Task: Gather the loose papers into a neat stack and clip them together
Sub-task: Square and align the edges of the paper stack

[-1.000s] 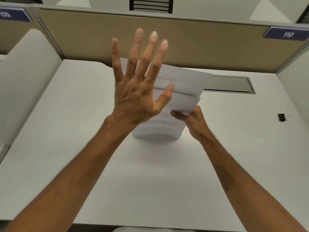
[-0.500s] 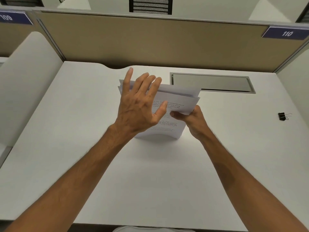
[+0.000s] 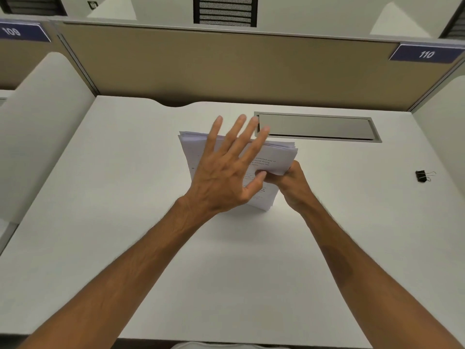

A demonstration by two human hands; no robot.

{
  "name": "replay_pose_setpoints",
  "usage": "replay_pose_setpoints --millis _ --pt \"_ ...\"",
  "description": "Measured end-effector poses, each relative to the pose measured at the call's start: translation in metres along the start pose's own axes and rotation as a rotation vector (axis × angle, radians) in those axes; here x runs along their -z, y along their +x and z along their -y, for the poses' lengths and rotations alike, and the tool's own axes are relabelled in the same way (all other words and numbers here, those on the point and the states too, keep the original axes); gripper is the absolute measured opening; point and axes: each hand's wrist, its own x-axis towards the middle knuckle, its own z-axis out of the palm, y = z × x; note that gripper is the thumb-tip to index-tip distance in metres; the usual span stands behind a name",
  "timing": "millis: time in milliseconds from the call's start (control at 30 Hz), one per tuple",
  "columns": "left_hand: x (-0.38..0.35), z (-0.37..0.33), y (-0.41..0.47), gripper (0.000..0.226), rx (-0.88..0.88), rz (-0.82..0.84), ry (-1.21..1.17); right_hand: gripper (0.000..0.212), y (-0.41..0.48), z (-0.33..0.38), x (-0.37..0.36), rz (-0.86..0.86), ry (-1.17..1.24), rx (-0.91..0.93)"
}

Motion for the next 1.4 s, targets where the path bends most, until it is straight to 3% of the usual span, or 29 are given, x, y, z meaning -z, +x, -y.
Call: replay_pose_setpoints --millis 133,367,467,533,600,667,767,833,900,1000,1233,1400 --pt "-0.007 -0.01 0.001 0.082 0.002 0.083 0.006 0.041 -0.002 0.001 -0.001 -0.011 -0.021 -0.005" --pt "-0.013 -0.013 0.001 0.079 -0.027 0.052 -0.007 0.04 -0.003 0.0 -0.001 -0.022 -0.047 -0.003" --pt "-0.01 -0.009 -0.001 0.078 -0.015 -0.064 -0.083 0.04 -0.004 -0.007 0.004 0.0 -0.064 -0.021" --pt "-0.01 0.0 -0.011 0.08 0.113 -0.24 -0.162 0.041 -0.004 -0.01 0.006 0.017 -0.085 -0.055" --pt "-0.013 0.011 -0.03 0.087 0.378 -0.434 -0.279 0.036 -0.005 -0.011 0.008 0.023 -0.122 -0.086" --pt "-0.019 0.022 -0.05 0.096 0.666 -0.51 -0.471 0.033 -0.006 -0.012 0.009 0.017 -0.137 -0.098" --pt "-0.03 0.041 -0.068 0.096 0.91 -0.325 -0.848 0.031 -0.007 -0.014 0.01 0.004 -0.144 -0.094" --pt "-0.037 0.055 -0.07 0.072 0.968 -0.202 -1.112 0.033 -0.007 -0.015 0.009 -0.008 -0.151 -0.081" --pt "-0.043 0.062 -0.07 0.037 1.005 -0.19 -1.261 0.033 -0.007 -0.015 0.008 -0.018 -0.147 -0.07" --pt "-0.046 0.063 -0.068 0.016 1.039 -0.228 -1.215 0.033 -0.008 -0.014 0.006 -0.036 -0.137 -0.066" --pt "-0.042 0.052 -0.064 0.033 1.029 -0.33 -1.027 0.028 -0.01 -0.011 0.009 -0.115 -0.116 -0.066" --pt "-0.049 0.043 -0.067 0.03 1.023 -0.293 -0.998 0.029 -0.013 -0.012 0.012 -0.214 -0.054 -0.015"
